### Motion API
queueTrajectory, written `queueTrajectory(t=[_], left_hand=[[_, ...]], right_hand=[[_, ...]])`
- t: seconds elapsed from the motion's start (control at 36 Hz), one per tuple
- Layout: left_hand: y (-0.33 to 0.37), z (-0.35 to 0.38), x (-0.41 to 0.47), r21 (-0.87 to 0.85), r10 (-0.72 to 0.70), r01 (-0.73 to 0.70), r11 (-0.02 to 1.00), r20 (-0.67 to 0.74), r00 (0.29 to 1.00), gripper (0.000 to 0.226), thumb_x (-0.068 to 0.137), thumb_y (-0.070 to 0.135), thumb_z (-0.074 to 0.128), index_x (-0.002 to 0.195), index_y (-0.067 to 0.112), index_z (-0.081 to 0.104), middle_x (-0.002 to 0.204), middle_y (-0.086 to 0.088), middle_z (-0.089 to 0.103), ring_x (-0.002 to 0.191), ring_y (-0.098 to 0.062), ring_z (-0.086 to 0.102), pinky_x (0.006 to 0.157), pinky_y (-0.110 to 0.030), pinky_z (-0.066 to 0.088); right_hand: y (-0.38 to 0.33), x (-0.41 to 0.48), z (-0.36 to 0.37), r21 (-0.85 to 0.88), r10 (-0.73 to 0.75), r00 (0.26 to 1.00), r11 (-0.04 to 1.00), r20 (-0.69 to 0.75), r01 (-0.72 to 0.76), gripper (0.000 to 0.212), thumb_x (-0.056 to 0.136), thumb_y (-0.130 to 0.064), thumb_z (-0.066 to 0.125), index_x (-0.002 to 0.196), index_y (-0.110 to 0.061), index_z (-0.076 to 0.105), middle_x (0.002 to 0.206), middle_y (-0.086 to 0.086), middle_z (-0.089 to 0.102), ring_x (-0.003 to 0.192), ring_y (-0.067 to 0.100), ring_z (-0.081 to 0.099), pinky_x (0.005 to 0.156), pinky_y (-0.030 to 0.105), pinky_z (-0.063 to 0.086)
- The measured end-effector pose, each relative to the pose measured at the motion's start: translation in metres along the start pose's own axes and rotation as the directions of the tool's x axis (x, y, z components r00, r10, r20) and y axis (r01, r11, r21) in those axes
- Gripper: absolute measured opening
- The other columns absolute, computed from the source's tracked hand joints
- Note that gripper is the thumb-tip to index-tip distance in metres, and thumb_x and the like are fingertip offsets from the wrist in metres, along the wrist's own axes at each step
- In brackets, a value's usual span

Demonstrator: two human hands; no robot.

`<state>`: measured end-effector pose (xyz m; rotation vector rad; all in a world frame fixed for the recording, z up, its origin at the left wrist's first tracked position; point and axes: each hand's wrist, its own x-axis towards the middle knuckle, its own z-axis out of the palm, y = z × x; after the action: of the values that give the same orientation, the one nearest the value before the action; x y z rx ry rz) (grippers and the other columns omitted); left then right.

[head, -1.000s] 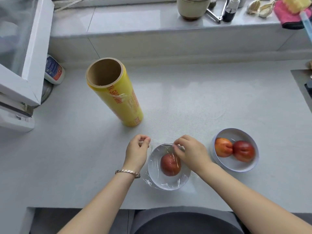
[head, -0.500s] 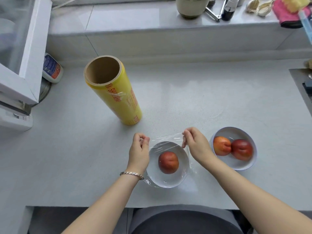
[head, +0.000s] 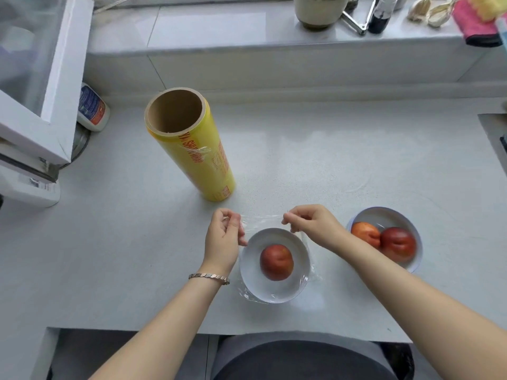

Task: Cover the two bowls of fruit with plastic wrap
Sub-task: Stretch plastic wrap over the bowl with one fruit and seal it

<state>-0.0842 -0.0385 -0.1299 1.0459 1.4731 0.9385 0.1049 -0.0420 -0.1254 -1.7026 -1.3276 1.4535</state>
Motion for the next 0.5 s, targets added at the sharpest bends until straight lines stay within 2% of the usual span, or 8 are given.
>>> queueTrajectory(t=[0.06,0.11,0.17,0.25,0.28,0.36,0.44,0.5], left_hand=[[-0.003,0.002,0.0,0.025,-0.017,0.018,1.0,-0.01,1.0,0.021,0.098,0.01,0.042,0.079,0.018,0.041,0.061,-0.002,0.045,0.04,-0.001,0.039,0.041,-0.017,0.036],[-0.007,0.003,0.001,0.06,-0.038,0.039,0.997,-0.013,0.999,0.02,0.097,0.012,0.046,0.079,0.02,0.042,0.061,-0.001,0.044,0.04,-0.001,0.035,0.043,-0.02,0.032],[-0.009,0.001,0.002,0.108,-0.056,0.054,0.993,0.015,0.998,0.014,0.093,0.014,0.054,0.082,0.021,0.047,0.059,0.001,0.044,0.042,-0.005,0.037,0.046,-0.024,0.034],[-0.009,-0.004,0.005,0.196,-0.095,0.082,0.977,0.058,0.994,0.008,0.084,0.016,0.067,0.087,0.017,0.06,0.059,0.005,0.049,0.045,-0.005,0.042,0.046,-0.017,0.04],[-0.008,-0.007,0.006,0.207,-0.113,0.097,0.973,0.066,0.991,0.006,0.082,0.016,0.069,0.081,0.017,0.064,0.056,0.007,0.05,0.043,-0.002,0.042,0.046,-0.016,0.04],[-0.011,-0.013,0.008,0.224,-0.15,0.134,0.965,0.053,0.987,0.021,0.085,0.017,0.067,0.064,0.019,0.064,0.046,0.009,0.045,0.041,-0.003,0.039,0.049,-0.019,0.038],[-0.014,-0.01,0.009,0.237,-0.151,0.14,0.961,0.026,0.988,0.023,0.091,0.019,0.058,0.068,0.017,0.061,0.059,0.003,0.052,0.054,-0.009,0.047,0.055,-0.021,0.042],[-0.019,-0.005,0.009,0.214,-0.176,0.171,0.962,0.001,0.984,0.024,0.094,0.019,0.052,0.071,0.016,0.057,0.073,-0.001,0.063,0.066,-0.015,0.056,0.065,-0.029,0.049]], right_hand=[[0.003,0.001,0.002,0.023,-0.022,0.999,0.999,-0.045,0.023,0.025,0.088,-0.021,0.058,0.065,-0.029,0.066,0.063,-0.008,0.062,0.06,0.003,0.057,0.069,0.024,0.045],[0.005,0.004,0.004,0.036,-0.027,0.998,0.999,-0.063,0.029,0.025,0.089,-0.02,0.058,0.066,-0.028,0.065,0.067,-0.011,0.065,0.056,-0.004,0.058,0.065,0.021,0.048],[0.005,0.007,0.007,0.014,-0.021,0.997,1.0,-0.068,0.022,0.025,0.089,-0.019,0.058,0.067,-0.028,0.064,0.067,-0.011,0.064,0.054,-0.004,0.058,0.059,0.017,0.048],[0.006,0.014,0.007,-0.049,-0.013,0.997,0.999,-0.073,0.009,0.023,0.089,-0.021,0.059,0.067,-0.027,0.063,0.065,-0.007,0.063,0.05,-0.002,0.056,0.054,0.016,0.045],[0.006,0.016,0.008,-0.074,-0.01,0.998,0.997,-0.065,0.005,0.021,0.088,-0.022,0.059,0.068,-0.026,0.064,0.065,-0.006,0.063,0.048,-0.001,0.055,0.055,0.017,0.044],[0.008,0.02,0.009,-0.162,-0.006,0.999,0.987,-0.035,0.001,0.014,0.088,-0.025,0.06,0.08,-0.018,0.069,0.064,-0.005,0.061,0.05,0.004,0.052,0.06,0.022,0.045],[0.01,0.024,0.014,-0.259,-0.035,0.998,0.966,-0.057,0.019,0.02,0.089,-0.027,0.059,0.088,-0.011,0.071,0.064,-0.008,0.057,0.056,0.001,0.045,0.064,0.026,0.039],[0.012,0.026,0.019,-0.298,-0.032,0.997,0.954,-0.07,0.01,0.021,0.09,-0.029,0.056,0.088,-0.012,0.07,0.069,-0.002,0.064,0.055,0.0,0.044,0.064,0.026,0.037]])
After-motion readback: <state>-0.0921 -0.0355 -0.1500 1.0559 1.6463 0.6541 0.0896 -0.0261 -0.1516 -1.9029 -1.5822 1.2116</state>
